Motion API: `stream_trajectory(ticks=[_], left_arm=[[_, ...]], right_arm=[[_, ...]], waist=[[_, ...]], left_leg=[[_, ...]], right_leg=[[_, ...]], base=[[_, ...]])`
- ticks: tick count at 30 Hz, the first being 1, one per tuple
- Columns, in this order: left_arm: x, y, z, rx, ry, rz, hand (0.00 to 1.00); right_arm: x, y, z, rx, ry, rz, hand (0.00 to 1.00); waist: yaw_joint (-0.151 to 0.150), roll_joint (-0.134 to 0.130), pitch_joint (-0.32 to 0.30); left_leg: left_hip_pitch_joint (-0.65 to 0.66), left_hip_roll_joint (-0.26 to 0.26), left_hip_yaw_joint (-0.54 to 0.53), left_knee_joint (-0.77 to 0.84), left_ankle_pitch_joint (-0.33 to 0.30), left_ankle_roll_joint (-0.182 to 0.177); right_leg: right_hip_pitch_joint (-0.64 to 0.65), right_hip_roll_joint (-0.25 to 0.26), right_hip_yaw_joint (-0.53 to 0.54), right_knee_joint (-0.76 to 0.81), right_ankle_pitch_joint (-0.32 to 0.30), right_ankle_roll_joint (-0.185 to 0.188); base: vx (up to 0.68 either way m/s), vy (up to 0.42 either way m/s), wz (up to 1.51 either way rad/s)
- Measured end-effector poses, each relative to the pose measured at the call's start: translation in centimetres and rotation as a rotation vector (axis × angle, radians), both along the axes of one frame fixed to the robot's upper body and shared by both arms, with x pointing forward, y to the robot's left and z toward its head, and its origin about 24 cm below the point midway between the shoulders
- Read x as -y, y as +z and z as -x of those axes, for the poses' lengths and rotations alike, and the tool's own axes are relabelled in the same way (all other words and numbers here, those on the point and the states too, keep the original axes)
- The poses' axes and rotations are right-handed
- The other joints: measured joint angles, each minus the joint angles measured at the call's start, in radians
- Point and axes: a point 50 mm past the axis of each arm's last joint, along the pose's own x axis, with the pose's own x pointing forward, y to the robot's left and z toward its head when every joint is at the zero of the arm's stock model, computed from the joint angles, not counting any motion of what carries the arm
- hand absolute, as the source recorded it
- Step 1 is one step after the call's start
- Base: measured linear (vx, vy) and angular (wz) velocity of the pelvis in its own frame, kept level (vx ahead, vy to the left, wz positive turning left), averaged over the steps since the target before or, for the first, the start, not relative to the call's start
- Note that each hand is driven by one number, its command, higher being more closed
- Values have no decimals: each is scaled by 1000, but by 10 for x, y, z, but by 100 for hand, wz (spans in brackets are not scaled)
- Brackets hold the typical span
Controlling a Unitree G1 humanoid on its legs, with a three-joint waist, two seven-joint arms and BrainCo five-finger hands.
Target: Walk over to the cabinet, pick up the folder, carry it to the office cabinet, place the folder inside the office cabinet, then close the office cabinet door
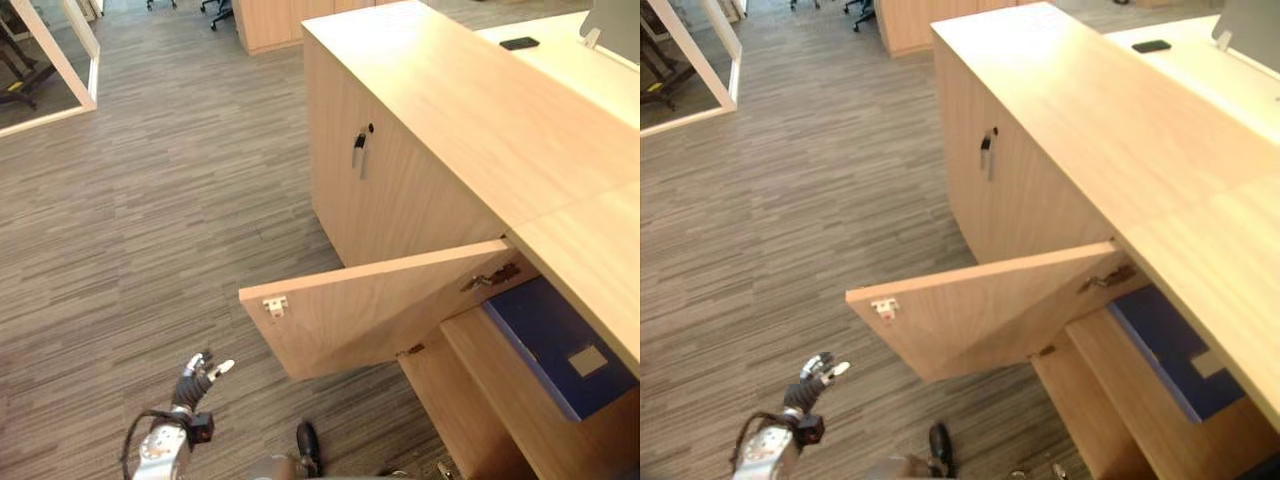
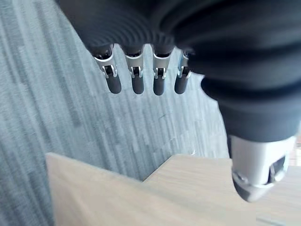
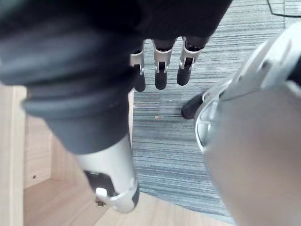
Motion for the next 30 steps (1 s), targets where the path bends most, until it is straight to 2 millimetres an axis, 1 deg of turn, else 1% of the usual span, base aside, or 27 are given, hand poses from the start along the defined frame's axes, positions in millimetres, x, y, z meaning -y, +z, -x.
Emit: stream_trajectory(ticks=[1, 2, 4, 5, 6, 7, 8, 10, 11, 13, 14, 15, 16, 17, 18, 19, 20, 21, 23, 24, 26, 29, 30], left_arm=[[-6, 6, -1, 19, 15, -21, 0], [-11, 9, -3, 31, 26, -38, 0], [-17, 19, -6, 63, 41, -72, 0], [-20, 23, -10, 76, 39, -97, 0], [-21, 26, -14, 82, 34, -109, 0], [-22, 32, -22, 101, 21, -146, 0], [-23, 36, -27, 113, 18, -165, 0], [-23, 50, -45, 153, 4, -254, 0], [-23, 53, -48, 161, 0, -282, 0], [-18, 65, -62, 182, -38, -421, 0], [-12, 68, -67, 187, -71, -482, 0], [-10, 68, -69, 189, -81, -494, 0], [-1, 71, -74, 194, -137, -583, 0], [12, 71, -80, 202, -223, -664, 0], [15, 71, -81, 204, -243, -682, 0], [18, 71, -82, 196, -291, -770, 0], [20, 72, -82, 195, -334, -821, 0], [27, 70, -83, 205, -392, -856, 0], [34, 68, -83, 209, -457, -899, 0], [36, 67, -82, 212, -480, -905, 0], [49, 60, -76, 215, -589, -903, 0], [61, 50, -66, 218, -651, -856, 0], [66, 43, -60, 202, -658, -824, 0]], right_arm=[[-2, -1, 6, -6, -8, -6, 0], [-3, -1, 9, -9, -9, -12, 0], [-5, -1, 8, 1, -5, -18, 0], [-4, -1, 9, 3, -4, -18, 0], [-4, -1, 9, 5, -3, -18, 0], [-4, -1, 9, 9, 0, -22, 0], [-5, -1, 10, 9, 4, -25, 0], [-6, -1, 12, 7, 12, -29, 0], [-6, -1, 12, 8, 13, -30, 0], [-7, -1, 12, 15, 26, -35, 0], [-8, -2, 12, 15, 37, -37, 0], [-8, -2, 12, 15, 39, -37, 0], [-9, -2, 12, 16, 47, -38, 0], [-9, -2, 12, 15, 56, -39, 0], [-9, -2, 12, 15, 60, -39, 0], [-9, -2, 12, 13, 70, -38, 0], [-9, -2, 12, 13, 69, -36, 0], [-8, -2, 13, 11, 68, -33, 0], [-9, -2, 19, -6, 65, -38, 0], [-9, -2, 20, -9, 64, -38, 0], [-8, -3, 25, -28, 61, -39, 0], [-8, -3, 29, -45, 58, -41, 0], [-8, -3, 31, -49, 58, -43, 0]], waist=[[4, -6, -16], [2, -3, -33], [10, -1, -45], [10, 2, -58], [12, 4, -61], [10, 5, -62], [10, 4, -63], [9, 2, -72], [8, 2, -74], [5, 1, -76], [3, -1, -79], [2, -2, -80], [2, -4, -82], [-2, -5, -81], [-2, -6, -81], [-3, -6, -81], [-3, -7, -81], [-4, -9, -79], [-4, -22, -73], [-4, -23, -72], [-4, -26, -70], [-4, -27, -70], [-3, -28, -69]], left_leg=[[41, -4, 7, -52, 20, -9], [50, 4, 14, -55, 15, -17], [73, 18, 48, -56, 2, -26], [85, 26, 61, -56, 0, -36], [91, 29, 64, -56, 2, -34], [106, 35, 69, -56, 2, -37], [113, 38, 72, -56, 1, -39], [129, 41, 76, -56, -1, -44], [130, 41, 77, -56, 0, -44], [142, 43, 89, -56, 3, -49], [148, 44, 96, -56, 5, -51], [149, 45, 98, -56, 5, -52], [150, 46, 100, -57, 5, -53], [150, 47, 103, -57, 6, -54], [150, 46, 104, -57, 6, -54], [147, 46, 108, -58, 6, -55], [145, 45, 108, -58, 3, -59], [143, 44, 108, -58, 3, -59], [142, 37, 108, -58, 1, -55], [141, 36, 108, -58, -1, -53], [137, 31, 108, -58, -1, -50], [129, 24, 107, -58, 1, -47], [128, 21, 106, -58, 3, -44]], right_leg=[[-2, -5, 1, -5, 87, -2], [7, -2, 8, 0, 101, 15], [19, 7, 32, -4, 102, 15], [24, 13, 38, -5, 102, 15], [28, 16, 40, -5, 102, 15], [41, 22, 45, -4, 102, 15], [47, 24, 47, -4, 102, 15], [59, 27, 49, -3, 101, 14], [59, 27, 49, -3, 101, 13], [62, 28, 52, 0, 101, 6], [65, 29, 52, 3, 101, 1], [65, 29, 52, 3, 100, 0], [66, 30, 52, 3, 100, -2], [64, 31, 53, 2, 99, -3], [63, 31, 53, 1, 99, -4], [58, 30, 53, 1, 96, -8], [55, 29, 53, 0, 96, -10], [54, 29, 53, -4, 95, -10], [55, 26, 52, -18, 92, -13], [54, 25, 52, -21, 92, -13], [51, 21, 51, -27, 91, -13], [49, 15, 49, -29, 88, -8], [47, 11, 48, -29, 88, -2]], base=[[32, -44, -4], [39, -62, -16], [43, -112, -38], [39, -118, -40], [35, -105, -22], [27, -66, -11], [24, -59, -7], [9, -32, -4], [2, -14, -6], [-12, -4, -10], [-22, -1, -9], [-57, -2, -6], [-69, -4, -7], [-69, -4, -8], [-89, -3, -12], [-77, -1, -10], [-114, 2, -9], [-97, 5, -5], [-114, 11, -3], [-99, 18, 1], [-78, 24, 6], [-45, 29, 9], [-15, 36, 4]])
